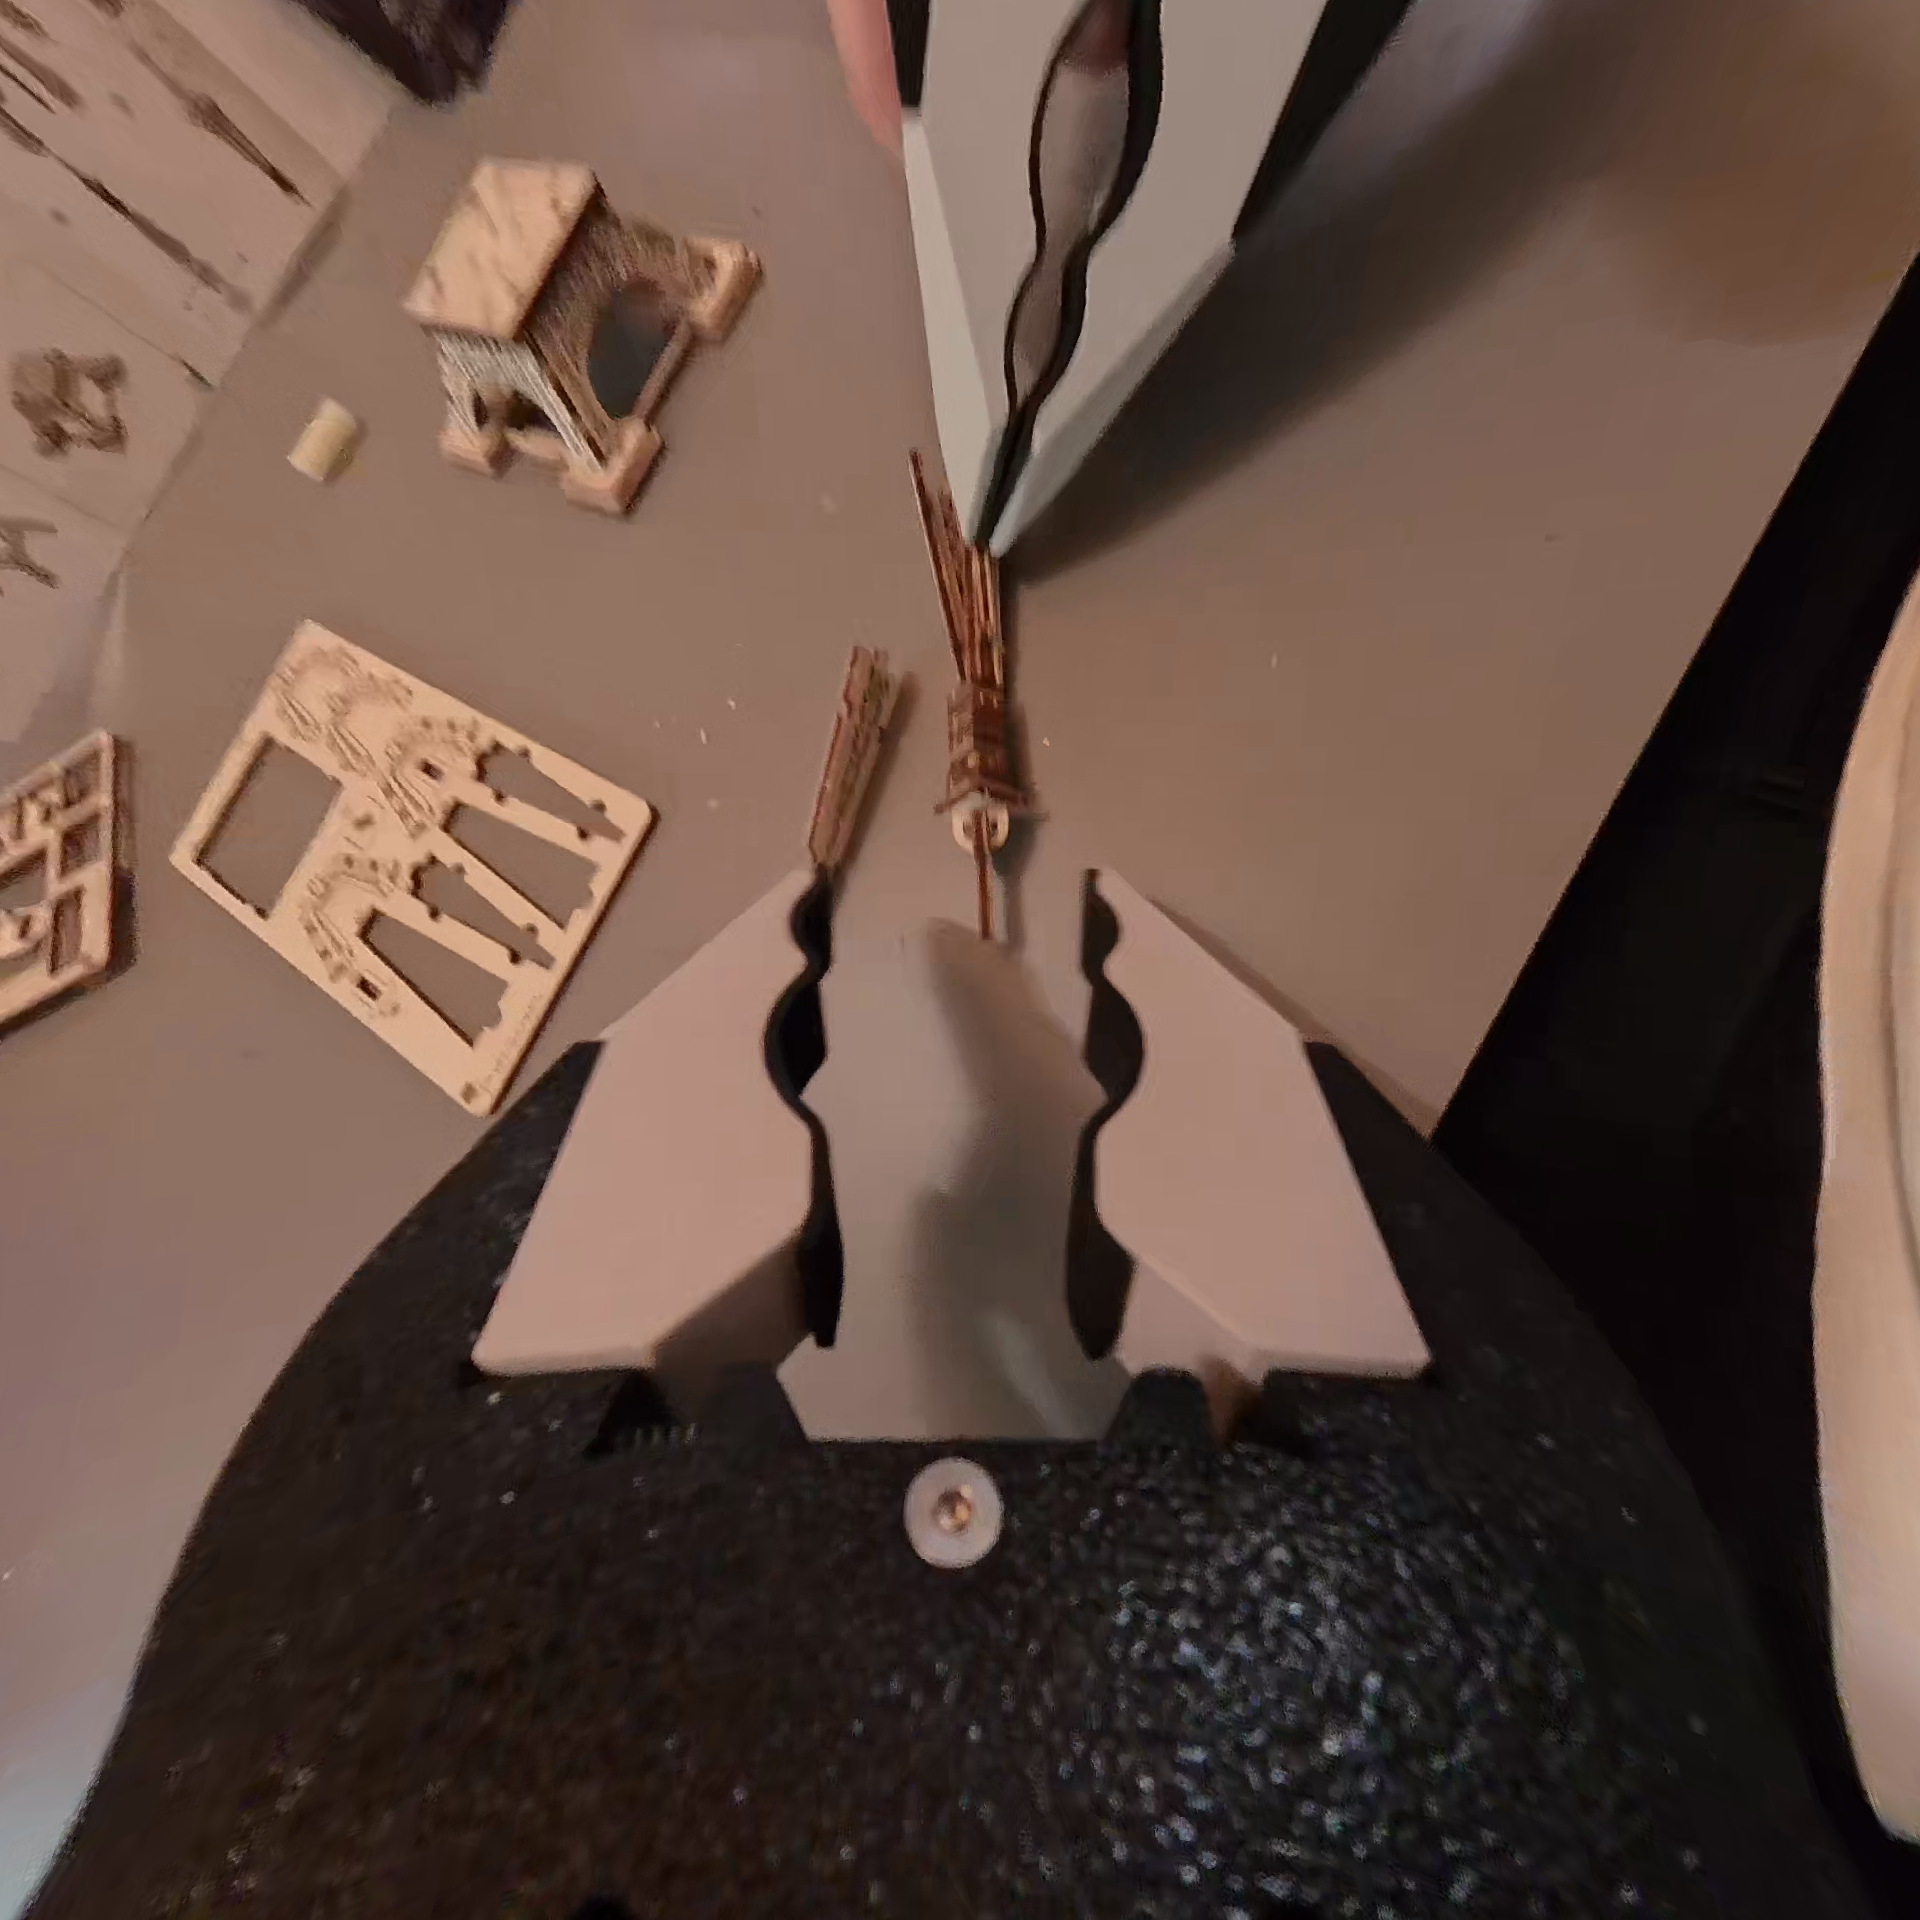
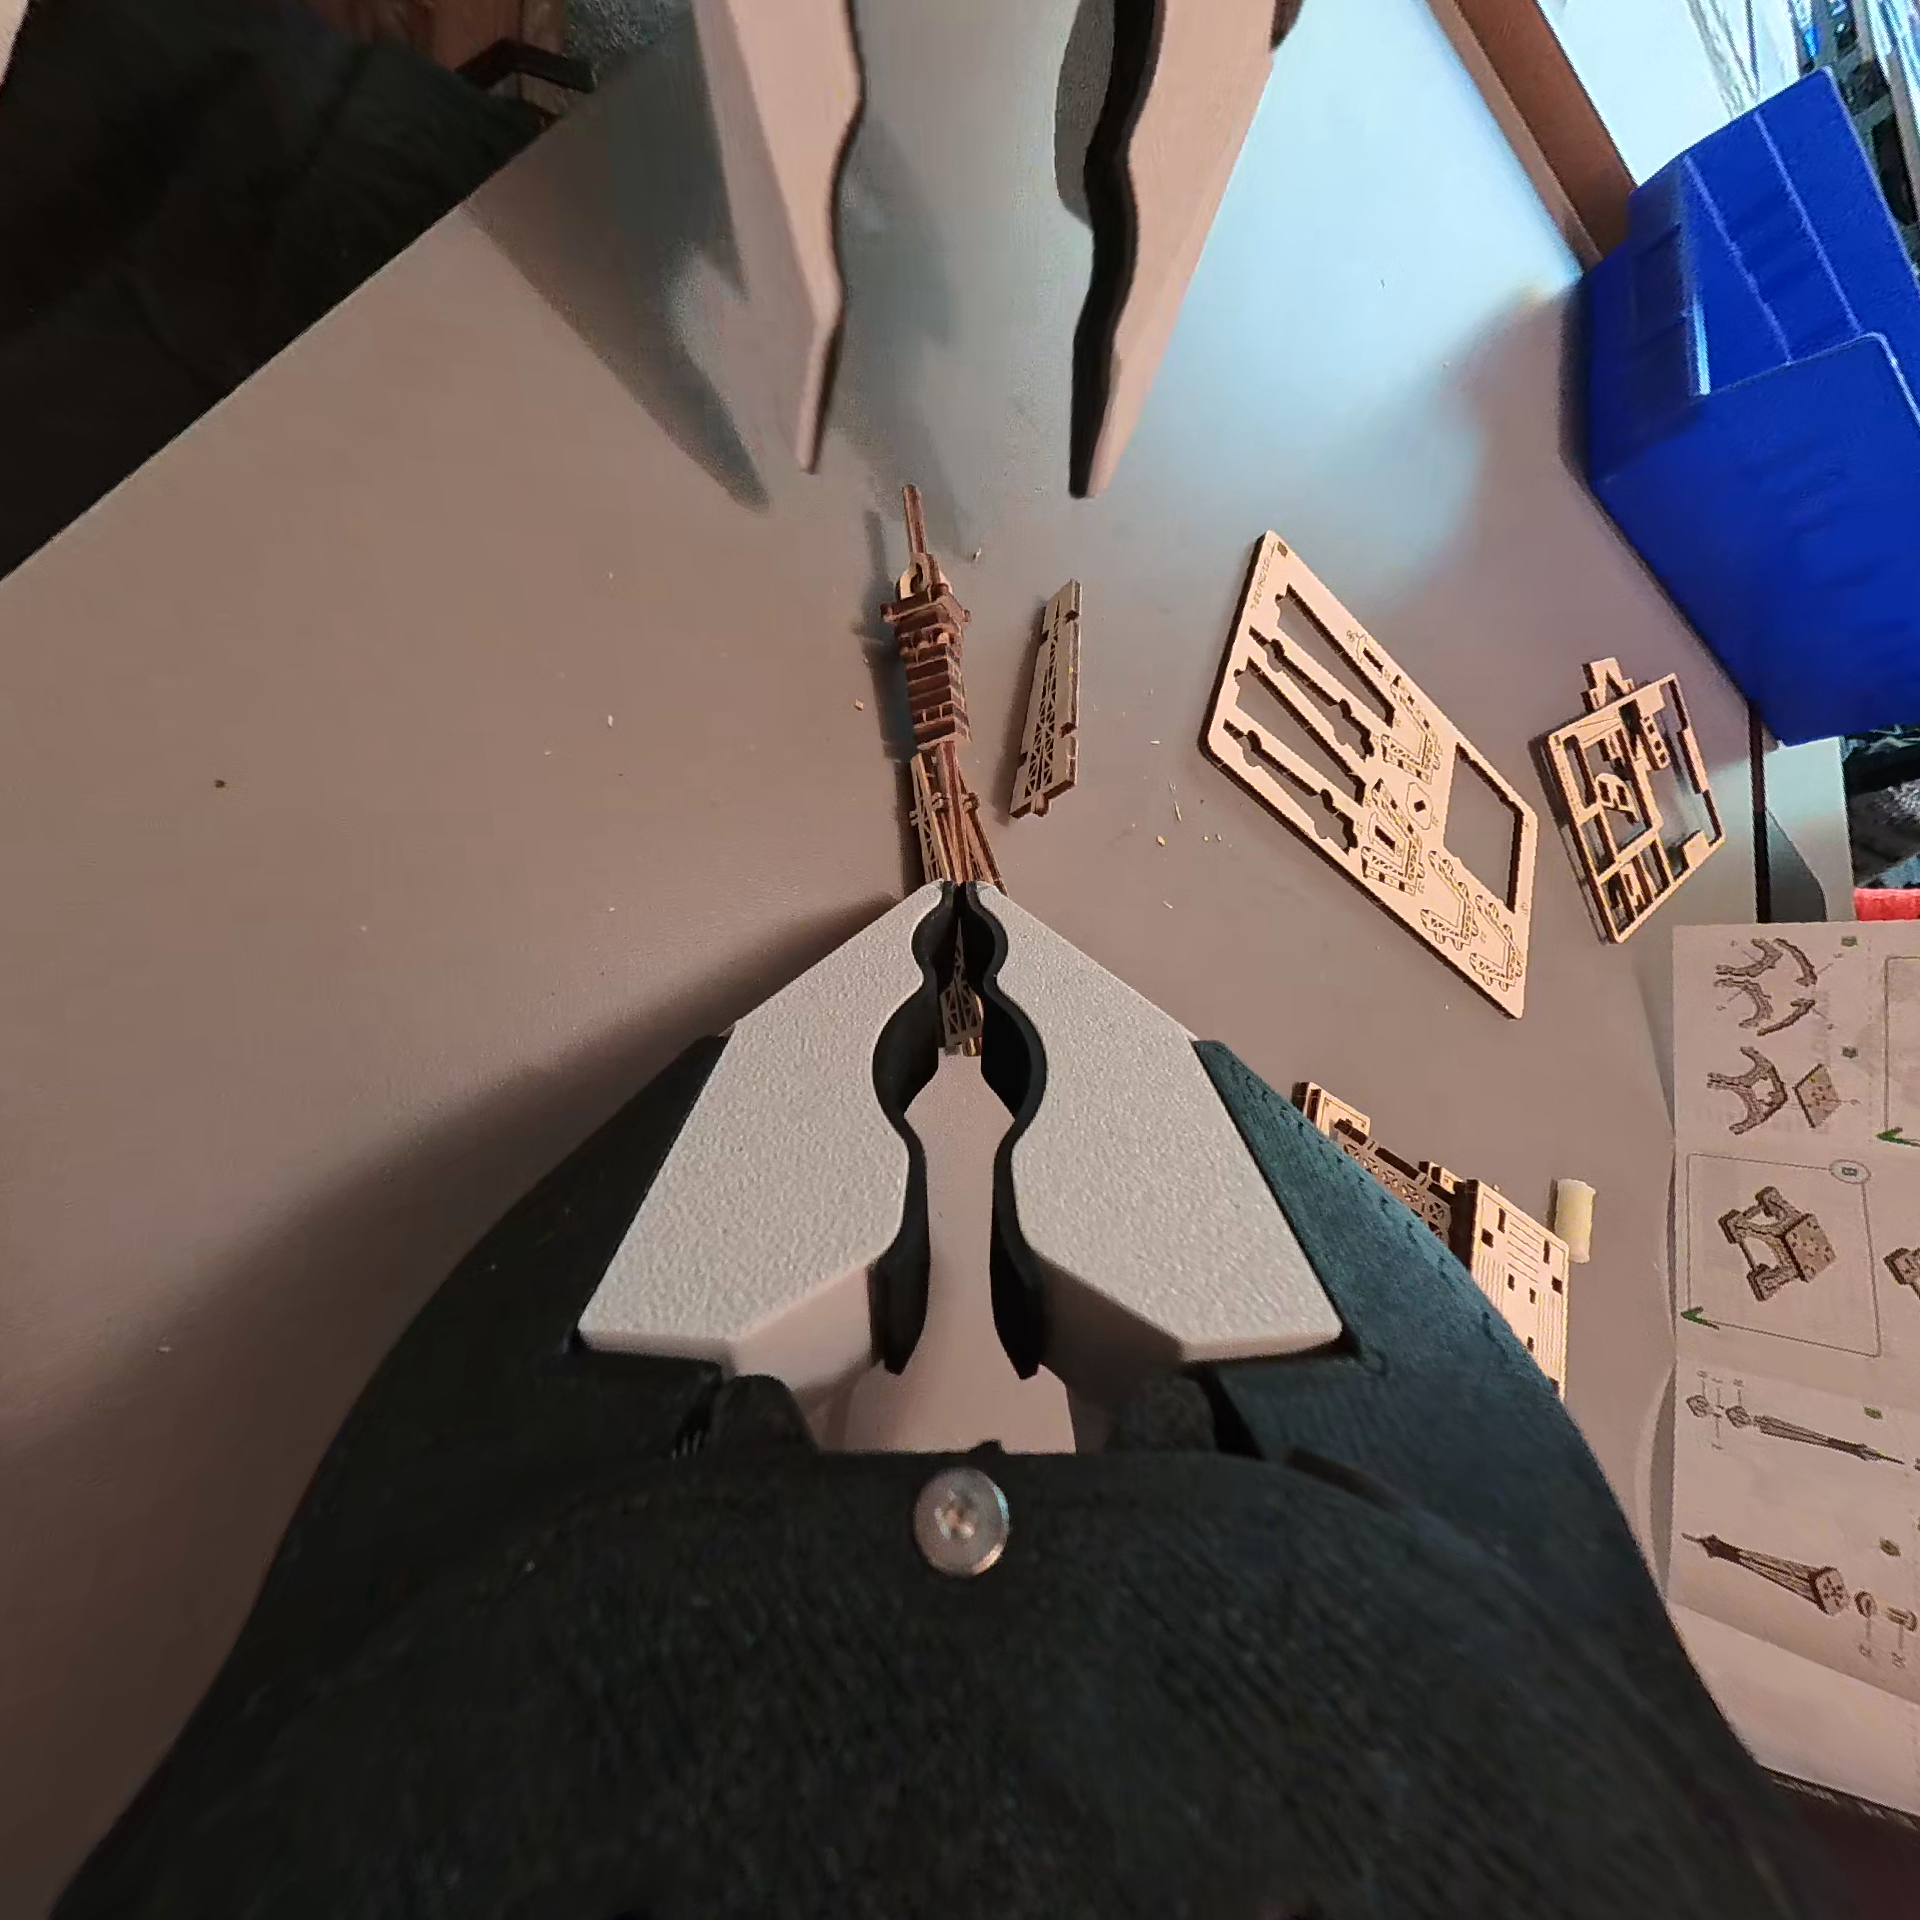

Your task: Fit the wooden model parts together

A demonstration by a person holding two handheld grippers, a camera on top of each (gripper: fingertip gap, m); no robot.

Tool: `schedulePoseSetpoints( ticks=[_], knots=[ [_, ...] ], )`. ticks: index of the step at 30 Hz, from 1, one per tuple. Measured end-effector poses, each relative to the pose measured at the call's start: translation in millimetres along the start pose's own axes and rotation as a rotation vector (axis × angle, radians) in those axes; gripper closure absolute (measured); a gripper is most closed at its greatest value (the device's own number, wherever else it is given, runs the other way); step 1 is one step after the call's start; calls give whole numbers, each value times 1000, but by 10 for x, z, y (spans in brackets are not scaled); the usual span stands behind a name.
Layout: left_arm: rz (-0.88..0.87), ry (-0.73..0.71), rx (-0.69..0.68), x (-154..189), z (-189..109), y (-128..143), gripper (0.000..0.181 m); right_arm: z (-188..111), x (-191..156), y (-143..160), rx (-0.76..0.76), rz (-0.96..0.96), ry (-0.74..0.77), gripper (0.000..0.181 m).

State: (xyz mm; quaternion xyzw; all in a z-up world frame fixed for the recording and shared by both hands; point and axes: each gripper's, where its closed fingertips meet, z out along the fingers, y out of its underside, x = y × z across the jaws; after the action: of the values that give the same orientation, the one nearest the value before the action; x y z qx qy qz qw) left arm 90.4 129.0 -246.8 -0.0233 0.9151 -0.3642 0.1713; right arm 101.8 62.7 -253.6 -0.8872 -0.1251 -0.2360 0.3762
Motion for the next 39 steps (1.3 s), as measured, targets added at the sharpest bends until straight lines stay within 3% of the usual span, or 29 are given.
schedulePoseSetpoints(
  ticks=[1, 3, 6, 12, 25, 31, 34, 39],
  knots=[
    [1, -14, 51, -21, -12, -92, 148, 0, 2, -2, 0, -3, 1, 181],
    [8, -30, 135, -29, -3, -274, 163, 6, -6, -13, 3, 0, -4, 181],
    [32, -19, 111, -2, 113, -313, 178, 19, -10, -23, 8, 0, -5, 181],
    [19, 4, 40, -22, 302, -215, 180, 23, -7, -24, 12, 7, -5, 181],
    [-22, 119, -15, 12, 340, -221, 181, 37, -11, -38, 29, 17, -14, 181],
    [-34, 79, 42, -76, 279, -316, 180, -180, 233, -73, 130, 112, 75, 148],
    [-51, 89, 4, -59, 295, -229, 171, -169, 247, -9, 113, 141, 71, 144],
    [-26, 84, -21, -8, 344, -192, 179, 5, 177, 96, 28, 132, 17, 141]
  ],
)
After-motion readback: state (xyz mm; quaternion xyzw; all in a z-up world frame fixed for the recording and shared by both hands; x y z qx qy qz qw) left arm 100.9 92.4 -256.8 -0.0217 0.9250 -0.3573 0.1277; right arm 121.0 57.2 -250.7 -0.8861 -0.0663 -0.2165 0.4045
